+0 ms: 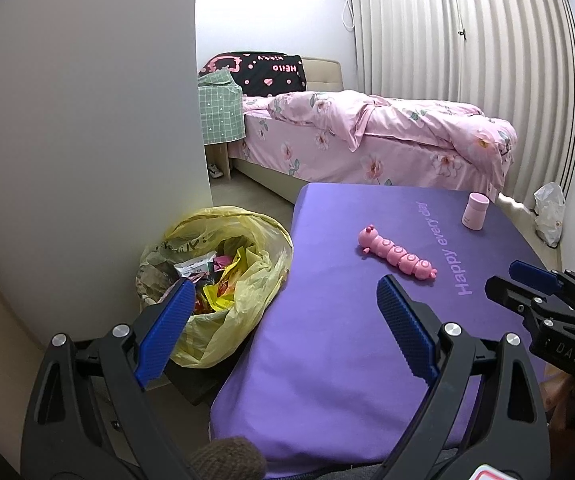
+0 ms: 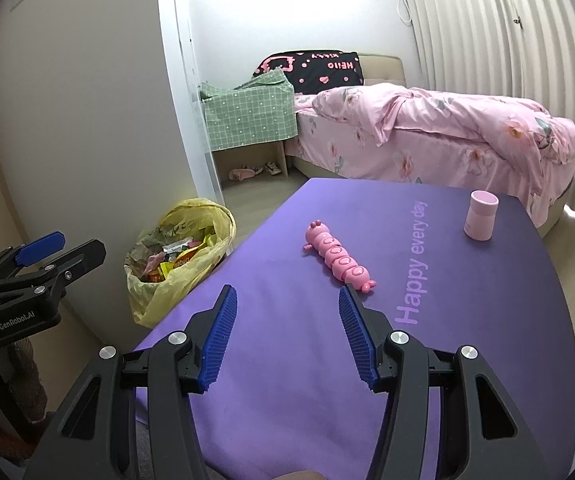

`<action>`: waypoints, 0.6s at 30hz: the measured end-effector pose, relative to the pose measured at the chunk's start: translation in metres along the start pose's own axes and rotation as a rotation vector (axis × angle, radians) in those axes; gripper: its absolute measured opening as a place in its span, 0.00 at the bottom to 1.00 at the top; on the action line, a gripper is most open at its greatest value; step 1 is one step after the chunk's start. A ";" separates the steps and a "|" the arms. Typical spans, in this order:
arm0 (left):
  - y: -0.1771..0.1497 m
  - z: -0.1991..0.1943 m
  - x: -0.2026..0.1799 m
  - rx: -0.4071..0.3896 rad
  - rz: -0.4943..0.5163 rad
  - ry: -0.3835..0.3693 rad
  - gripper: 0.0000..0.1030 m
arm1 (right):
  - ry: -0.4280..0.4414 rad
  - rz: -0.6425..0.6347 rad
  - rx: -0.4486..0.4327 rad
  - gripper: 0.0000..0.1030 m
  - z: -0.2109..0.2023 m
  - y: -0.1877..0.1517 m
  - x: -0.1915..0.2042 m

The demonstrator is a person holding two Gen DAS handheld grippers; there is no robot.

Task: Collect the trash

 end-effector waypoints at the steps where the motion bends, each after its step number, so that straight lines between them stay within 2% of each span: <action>1: 0.000 0.000 0.000 0.000 0.000 -0.001 0.85 | -0.001 -0.001 -0.002 0.49 -0.001 0.000 0.000; 18: -0.001 -0.001 0.000 0.002 -0.002 0.000 0.85 | -0.003 0.000 -0.003 0.49 -0.002 0.000 0.002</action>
Point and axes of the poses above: each gripper's, at about its wrist camera, not at the fingertips, and z roughly the way its jaws point, x to its left, y to its top, the point moved 1 cm from there along z, roughly the way its jaws point, and after that the axes turned 2 degrees about x, right-handed, at the moved point
